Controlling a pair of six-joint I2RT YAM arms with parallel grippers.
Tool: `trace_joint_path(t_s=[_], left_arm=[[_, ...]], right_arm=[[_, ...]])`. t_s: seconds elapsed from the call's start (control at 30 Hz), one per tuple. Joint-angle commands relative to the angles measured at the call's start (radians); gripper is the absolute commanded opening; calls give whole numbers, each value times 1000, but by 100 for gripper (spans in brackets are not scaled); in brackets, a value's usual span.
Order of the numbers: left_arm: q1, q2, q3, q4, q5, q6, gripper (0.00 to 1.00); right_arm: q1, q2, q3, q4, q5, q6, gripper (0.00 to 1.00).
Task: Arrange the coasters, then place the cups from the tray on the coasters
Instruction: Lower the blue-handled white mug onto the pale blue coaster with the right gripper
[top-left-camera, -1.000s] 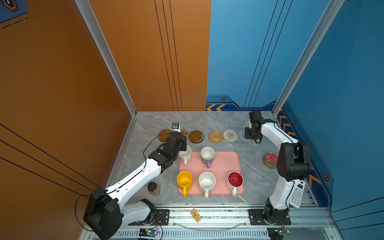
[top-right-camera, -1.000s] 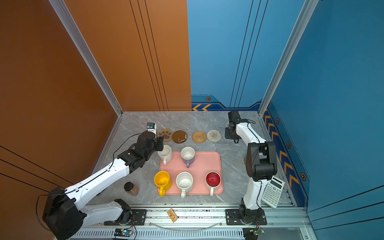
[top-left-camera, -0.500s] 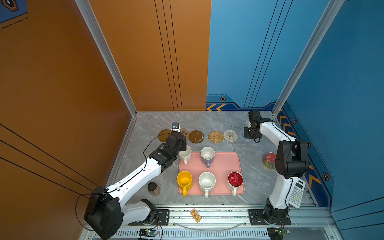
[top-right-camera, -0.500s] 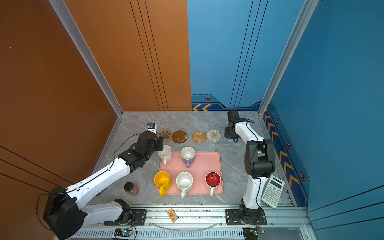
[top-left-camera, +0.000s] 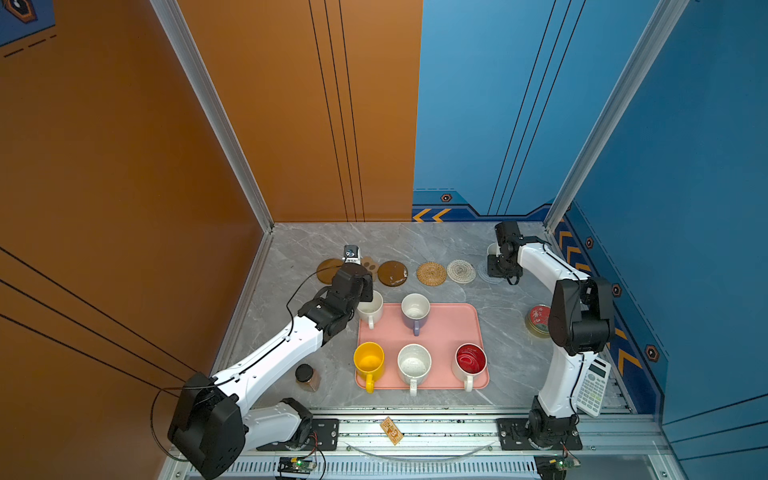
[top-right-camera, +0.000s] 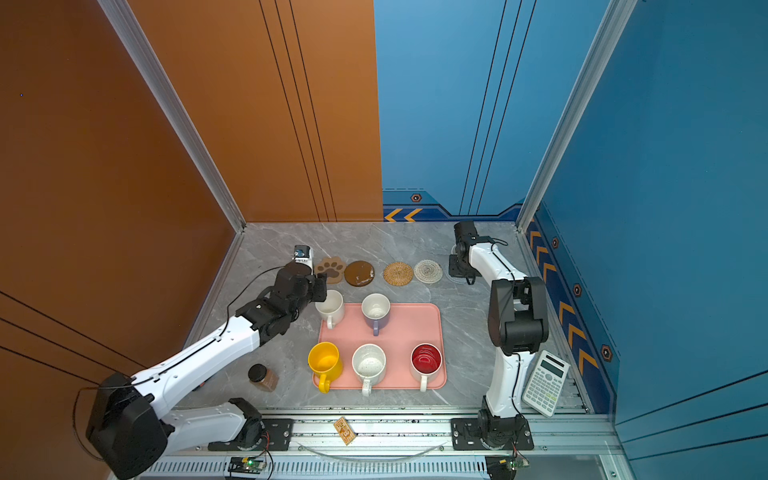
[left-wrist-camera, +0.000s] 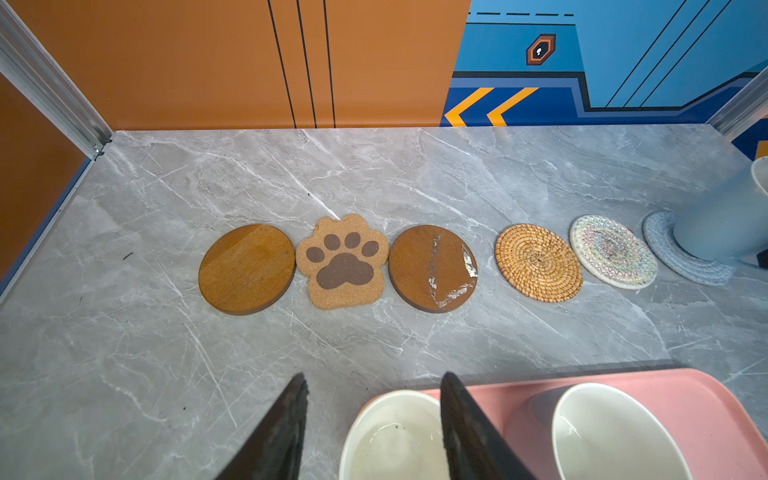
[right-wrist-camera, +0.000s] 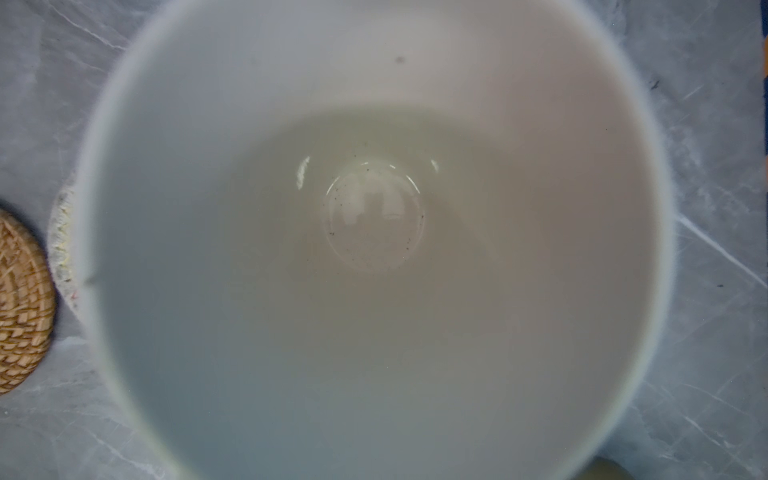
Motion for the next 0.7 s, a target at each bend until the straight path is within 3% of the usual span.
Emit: trace_joint_path(t_s=[0.0,0.67], left_arm=[[12,-1,-3,-5,2,-8,53],[14,-12,-7,-11,0,-9,53]], right_arm=[[3,1,32,22,26,-12,0],[9,20,11,18,17,7,0]])
